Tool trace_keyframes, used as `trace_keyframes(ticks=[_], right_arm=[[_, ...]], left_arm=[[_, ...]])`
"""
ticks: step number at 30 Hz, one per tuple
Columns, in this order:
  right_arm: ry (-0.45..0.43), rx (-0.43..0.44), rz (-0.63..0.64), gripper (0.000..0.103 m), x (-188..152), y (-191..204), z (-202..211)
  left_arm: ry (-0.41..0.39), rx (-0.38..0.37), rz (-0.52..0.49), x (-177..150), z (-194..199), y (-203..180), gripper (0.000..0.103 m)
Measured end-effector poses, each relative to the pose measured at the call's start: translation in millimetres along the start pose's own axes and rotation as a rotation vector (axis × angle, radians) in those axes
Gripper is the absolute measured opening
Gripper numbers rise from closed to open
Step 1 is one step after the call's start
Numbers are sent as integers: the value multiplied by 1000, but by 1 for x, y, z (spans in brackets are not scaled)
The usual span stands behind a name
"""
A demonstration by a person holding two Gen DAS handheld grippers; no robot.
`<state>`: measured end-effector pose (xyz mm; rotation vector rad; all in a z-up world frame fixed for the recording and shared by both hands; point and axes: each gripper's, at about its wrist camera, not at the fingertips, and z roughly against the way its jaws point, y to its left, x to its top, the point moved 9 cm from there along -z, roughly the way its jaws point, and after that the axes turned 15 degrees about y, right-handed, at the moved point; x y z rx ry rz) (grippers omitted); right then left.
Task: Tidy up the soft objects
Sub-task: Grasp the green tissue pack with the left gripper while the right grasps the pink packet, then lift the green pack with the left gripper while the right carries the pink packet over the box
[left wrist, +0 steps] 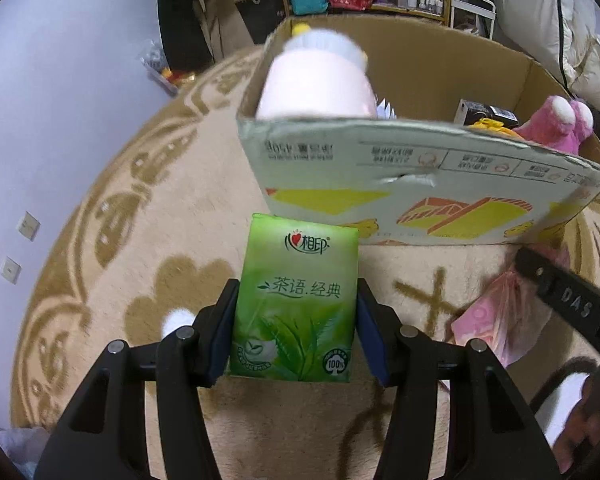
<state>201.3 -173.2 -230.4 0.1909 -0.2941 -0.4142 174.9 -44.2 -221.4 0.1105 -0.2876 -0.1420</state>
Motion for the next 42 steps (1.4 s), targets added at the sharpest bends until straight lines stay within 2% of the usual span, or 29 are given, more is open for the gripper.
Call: trace_keyframes(ticks=[1,2,10,11,14,17,18,24,29,35,42], right_arm=[[-6,17,3,33,0,1,3],[-8,30,2,30,0,0,6],[-72,119,-15,19,-11,0,42],[-84,153,-17,19,-11,3,48],[-113,163,3,18,-13,-18,57],[-154,158,31,17,0,-24,71],[-165,160,36,17,-7,-24,80],[-230,172,58,17,8,-37,113],[-301,202,83,17,12,-34,149],[-381,253,119,16,25,-21,190],[-437,245,189,17,49,-1,213]], left_arm=[[-11,11,-7,1,4,2,53],[-20,21,-14,0,8,1,53],[-81,35,-26,2,35,7,53],[-90,37,-21,2,40,8,53],[-121,41,-7,4,53,11,53],[-135,9,21,8,62,19,53],[-140,3,31,9,63,22,53],[-180,15,46,18,78,37,53],[-223,5,63,25,96,46,53],[-284,52,44,37,117,46,53],[-323,53,15,61,124,35,53]])
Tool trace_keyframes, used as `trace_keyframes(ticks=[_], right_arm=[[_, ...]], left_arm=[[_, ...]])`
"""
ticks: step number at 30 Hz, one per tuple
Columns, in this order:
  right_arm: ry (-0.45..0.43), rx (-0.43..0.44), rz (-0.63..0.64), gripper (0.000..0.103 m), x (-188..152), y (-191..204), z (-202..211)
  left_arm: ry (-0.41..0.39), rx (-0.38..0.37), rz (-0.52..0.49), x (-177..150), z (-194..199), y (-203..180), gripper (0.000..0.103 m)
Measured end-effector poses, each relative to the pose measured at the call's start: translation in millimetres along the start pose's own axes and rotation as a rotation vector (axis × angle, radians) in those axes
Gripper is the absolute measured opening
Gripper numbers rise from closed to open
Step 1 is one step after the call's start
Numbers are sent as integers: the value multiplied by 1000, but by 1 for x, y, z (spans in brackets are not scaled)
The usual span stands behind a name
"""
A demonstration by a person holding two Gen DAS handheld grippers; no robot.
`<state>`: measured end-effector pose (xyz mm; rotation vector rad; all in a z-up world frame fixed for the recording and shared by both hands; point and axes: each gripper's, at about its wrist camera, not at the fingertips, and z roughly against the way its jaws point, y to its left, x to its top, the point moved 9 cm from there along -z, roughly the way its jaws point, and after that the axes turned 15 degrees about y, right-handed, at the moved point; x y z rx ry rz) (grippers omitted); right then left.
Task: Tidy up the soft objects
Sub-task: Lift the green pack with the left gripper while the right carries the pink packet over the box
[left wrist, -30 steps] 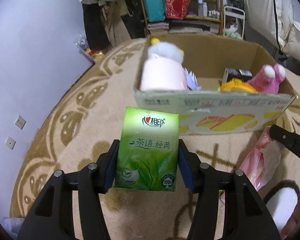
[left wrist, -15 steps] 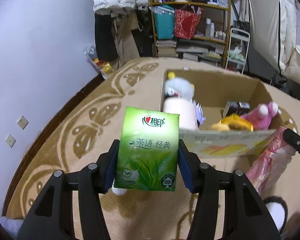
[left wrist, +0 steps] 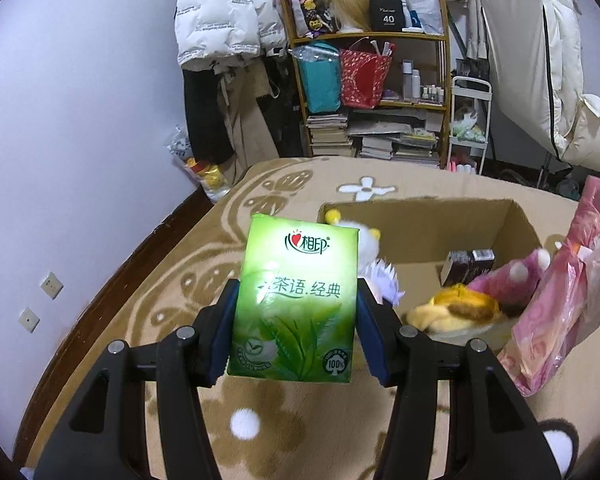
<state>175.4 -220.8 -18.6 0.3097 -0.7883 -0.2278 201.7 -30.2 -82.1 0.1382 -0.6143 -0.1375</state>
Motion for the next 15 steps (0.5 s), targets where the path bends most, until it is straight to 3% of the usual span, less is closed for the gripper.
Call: trace_keyframes(ticks=[10,15], right_arm=[[14,-16,86,17,30,16,-34],[49,29,65,17,40,13,-61]], left_arm=[[-34,-20,-23,36,-9,-14,53],[-32,6,-42,48,-20,-18,53]])
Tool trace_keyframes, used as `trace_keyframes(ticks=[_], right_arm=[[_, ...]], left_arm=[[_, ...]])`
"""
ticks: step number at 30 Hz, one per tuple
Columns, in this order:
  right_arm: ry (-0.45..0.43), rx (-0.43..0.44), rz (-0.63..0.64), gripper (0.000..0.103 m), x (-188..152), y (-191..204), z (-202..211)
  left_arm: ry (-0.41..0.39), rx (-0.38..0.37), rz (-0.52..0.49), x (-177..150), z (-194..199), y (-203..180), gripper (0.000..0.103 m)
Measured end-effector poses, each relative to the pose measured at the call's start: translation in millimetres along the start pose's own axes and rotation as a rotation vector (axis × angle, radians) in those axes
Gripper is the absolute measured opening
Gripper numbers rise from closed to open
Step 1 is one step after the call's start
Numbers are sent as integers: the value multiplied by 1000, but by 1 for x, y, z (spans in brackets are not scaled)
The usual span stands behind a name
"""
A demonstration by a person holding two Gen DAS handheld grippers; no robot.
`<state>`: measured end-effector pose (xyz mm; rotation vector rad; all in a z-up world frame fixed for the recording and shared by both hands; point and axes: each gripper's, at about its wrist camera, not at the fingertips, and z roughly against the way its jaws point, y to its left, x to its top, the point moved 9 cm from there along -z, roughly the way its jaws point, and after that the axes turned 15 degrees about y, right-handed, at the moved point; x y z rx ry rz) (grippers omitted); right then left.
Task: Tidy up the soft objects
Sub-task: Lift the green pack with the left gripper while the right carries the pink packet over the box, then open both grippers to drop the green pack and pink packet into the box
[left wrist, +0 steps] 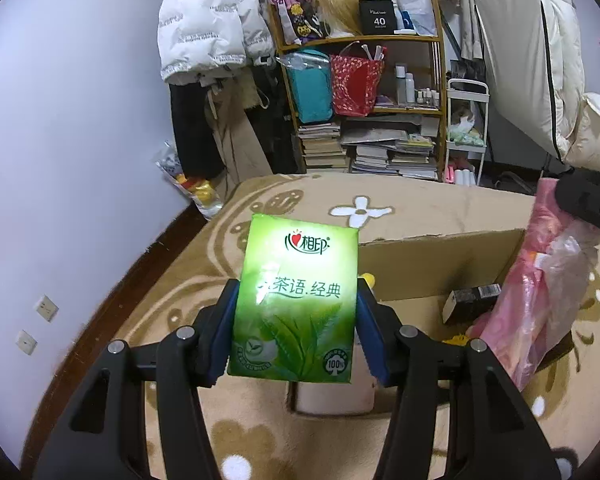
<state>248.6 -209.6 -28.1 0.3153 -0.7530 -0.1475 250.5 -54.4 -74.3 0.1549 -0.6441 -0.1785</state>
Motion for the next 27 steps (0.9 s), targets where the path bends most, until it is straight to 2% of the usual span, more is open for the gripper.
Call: trace_keyframes(ticks=[6,13,19,21,22,23,24,27], right_arm=[[61,0,10,17,5,-2,-32],[199,-6,67,21,-20,-1,-72],[217,-18,60,22,-28,-8,-78],[219,-15,48,28,-28,-10,-77],[220,-18,42,36,-29,-12,-75],[218,-17,38,43,-29,-12,-72],[215,-10,37,47,-29,-12,-70],[200,-2,54,60,-29,-10,-59]], left_arm=[[31,-63,45,8,-16,-1,53],[45,-72,17,8,-30,-14,53],[66,-122,17,7,-37,-24,54],[75,-132,15,6,-38,-27,57],[76,-125,11,5,-38,-27,60],[76,-112,7,5,-37,-26,67],[78,-87,0,5,-37,-25,71],[82,-75,-6,4,-33,-23,73]])
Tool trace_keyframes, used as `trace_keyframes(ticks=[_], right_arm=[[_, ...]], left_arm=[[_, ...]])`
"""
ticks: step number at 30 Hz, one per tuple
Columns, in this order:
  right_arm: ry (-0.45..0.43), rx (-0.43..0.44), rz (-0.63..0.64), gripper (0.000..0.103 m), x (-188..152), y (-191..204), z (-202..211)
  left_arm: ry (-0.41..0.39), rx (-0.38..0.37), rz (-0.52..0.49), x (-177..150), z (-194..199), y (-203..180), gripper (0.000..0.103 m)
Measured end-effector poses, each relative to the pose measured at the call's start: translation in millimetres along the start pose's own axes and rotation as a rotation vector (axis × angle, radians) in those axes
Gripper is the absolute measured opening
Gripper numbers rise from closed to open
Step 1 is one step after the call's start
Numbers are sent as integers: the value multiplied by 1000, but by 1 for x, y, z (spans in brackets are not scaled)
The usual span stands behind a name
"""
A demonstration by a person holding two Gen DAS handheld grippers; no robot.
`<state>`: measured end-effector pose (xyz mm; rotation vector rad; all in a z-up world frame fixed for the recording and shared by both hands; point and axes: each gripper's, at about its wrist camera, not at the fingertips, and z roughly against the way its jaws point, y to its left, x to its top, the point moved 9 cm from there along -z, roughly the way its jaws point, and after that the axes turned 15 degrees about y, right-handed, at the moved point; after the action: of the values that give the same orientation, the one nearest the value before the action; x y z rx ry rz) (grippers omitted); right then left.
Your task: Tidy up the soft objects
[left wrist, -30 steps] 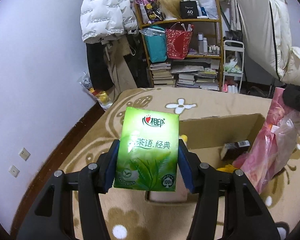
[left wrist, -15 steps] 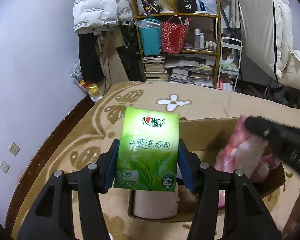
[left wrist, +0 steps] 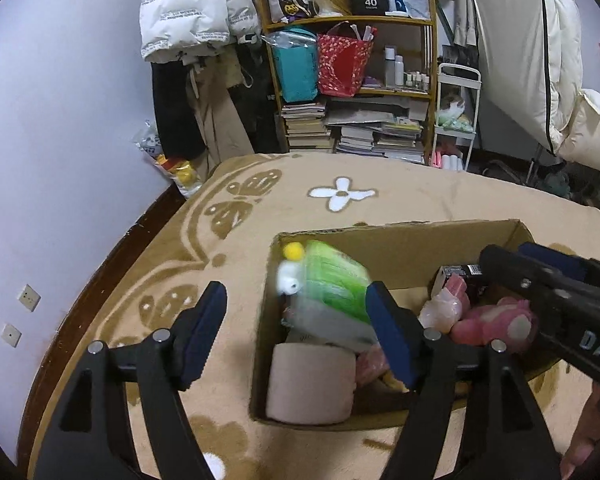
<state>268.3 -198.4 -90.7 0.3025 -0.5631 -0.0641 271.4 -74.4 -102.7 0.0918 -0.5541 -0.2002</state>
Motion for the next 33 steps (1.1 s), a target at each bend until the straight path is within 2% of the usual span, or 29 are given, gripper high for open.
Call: trace_keyframes(ticks=[1,3,11,17,29,33], right_arm=[[-6,-5,6,67,-1,1,4],[-14,0,13,72,-3,2,11],[-65,30,-5,103,-7,10,45],[-136,-9,29,103,-14,20,80],[-260,21,61,103,-37,37,163],[-300,24,76,103,-50,43,185]], left_arm=[[-4,4,2,-1,2,1,75],[-10,11,13,-3,9,6,90],[-59,35,46,-10,43,22,102],[-90,54,82,-16,78,44,102],[-213,110,121,-39,169,82,103],[-241,98,128,-52,191,88,103]])
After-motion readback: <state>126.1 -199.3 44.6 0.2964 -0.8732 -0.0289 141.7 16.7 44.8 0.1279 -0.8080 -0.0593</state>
